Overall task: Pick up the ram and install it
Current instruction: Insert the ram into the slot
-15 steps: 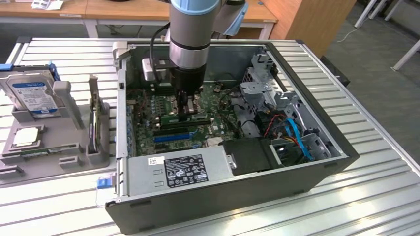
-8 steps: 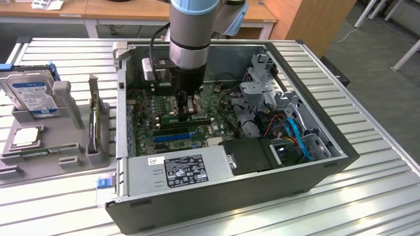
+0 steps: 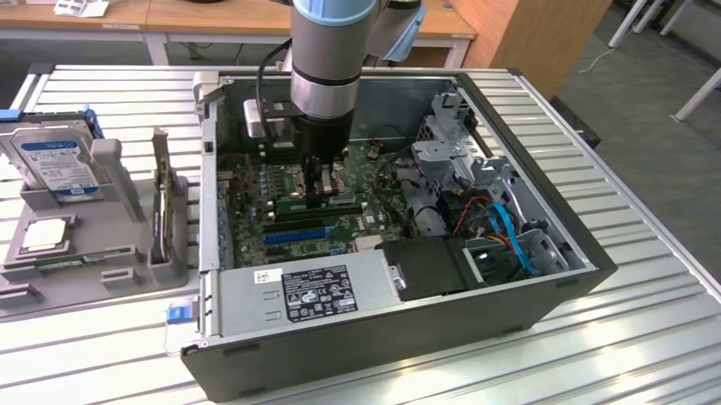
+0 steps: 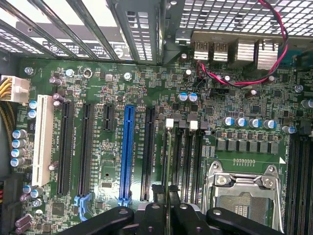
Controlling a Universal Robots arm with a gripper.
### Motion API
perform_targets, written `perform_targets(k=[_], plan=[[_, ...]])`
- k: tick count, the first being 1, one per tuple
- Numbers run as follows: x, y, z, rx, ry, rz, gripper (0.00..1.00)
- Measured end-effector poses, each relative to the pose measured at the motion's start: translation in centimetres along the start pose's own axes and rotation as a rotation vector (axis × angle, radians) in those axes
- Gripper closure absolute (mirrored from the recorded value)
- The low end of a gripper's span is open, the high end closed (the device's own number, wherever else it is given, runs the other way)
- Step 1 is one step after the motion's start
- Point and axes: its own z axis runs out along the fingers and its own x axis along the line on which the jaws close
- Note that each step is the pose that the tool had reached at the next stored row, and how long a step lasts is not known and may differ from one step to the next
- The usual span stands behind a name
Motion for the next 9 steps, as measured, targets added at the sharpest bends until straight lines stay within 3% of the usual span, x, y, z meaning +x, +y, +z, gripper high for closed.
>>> perform_targets(k=[9], plan=[[-0.11,-0.01,0.00,-0.0001,0.0001,0.000,0.87]])
